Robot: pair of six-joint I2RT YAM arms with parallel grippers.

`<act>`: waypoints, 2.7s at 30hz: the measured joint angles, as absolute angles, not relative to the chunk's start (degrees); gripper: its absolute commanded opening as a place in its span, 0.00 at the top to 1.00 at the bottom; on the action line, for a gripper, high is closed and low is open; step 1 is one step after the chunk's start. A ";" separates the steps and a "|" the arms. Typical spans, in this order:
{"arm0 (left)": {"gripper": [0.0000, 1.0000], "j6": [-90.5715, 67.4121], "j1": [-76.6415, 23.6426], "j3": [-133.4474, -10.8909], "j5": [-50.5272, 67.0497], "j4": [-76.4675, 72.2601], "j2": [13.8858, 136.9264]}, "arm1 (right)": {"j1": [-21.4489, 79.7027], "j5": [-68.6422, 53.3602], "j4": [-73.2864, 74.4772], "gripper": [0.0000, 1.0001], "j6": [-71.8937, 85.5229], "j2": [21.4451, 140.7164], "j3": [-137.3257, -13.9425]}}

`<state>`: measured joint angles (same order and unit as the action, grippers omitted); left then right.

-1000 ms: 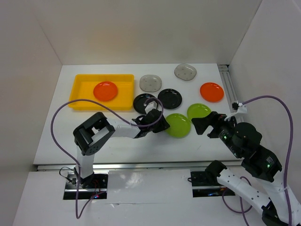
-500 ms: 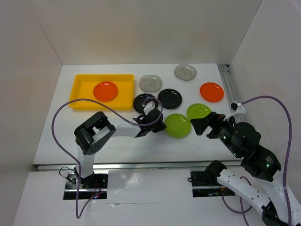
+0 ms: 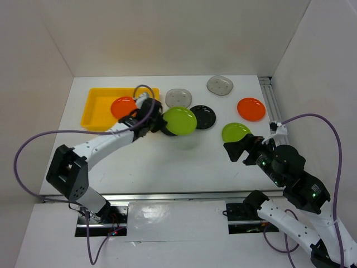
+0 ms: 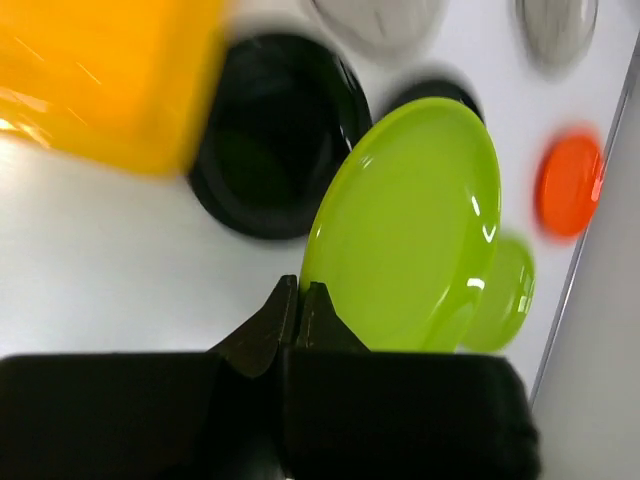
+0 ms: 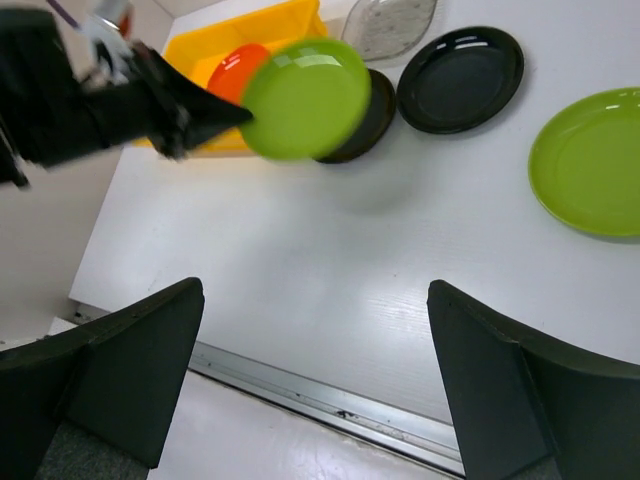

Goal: Place the plates into the plastic bin on the countertop

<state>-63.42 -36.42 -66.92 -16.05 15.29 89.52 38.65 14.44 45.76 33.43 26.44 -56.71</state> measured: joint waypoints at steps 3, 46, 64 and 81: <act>1.00 -61.69 -24.45 -67.55 -12.08 16.08 87.79 | 38.65 13.52 45.32 0.00 33.43 26.39 -54.41; 0.01 -53.12 -18.33 -66.15 -5.72 5.26 77.21 | 38.65 12.38 37.39 0.00 32.88 28.29 -48.90; 0.02 -58.41 -49.41 -79.88 7.31 -17.93 122.74 | 38.65 29.58 49.15 0.00 36.88 25.54 -62.96; 0.43 -62.52 -50.17 -99.31 1.15 -13.39 138.04 | 38.65 27.29 49.52 0.00 38.09 21.71 -63.05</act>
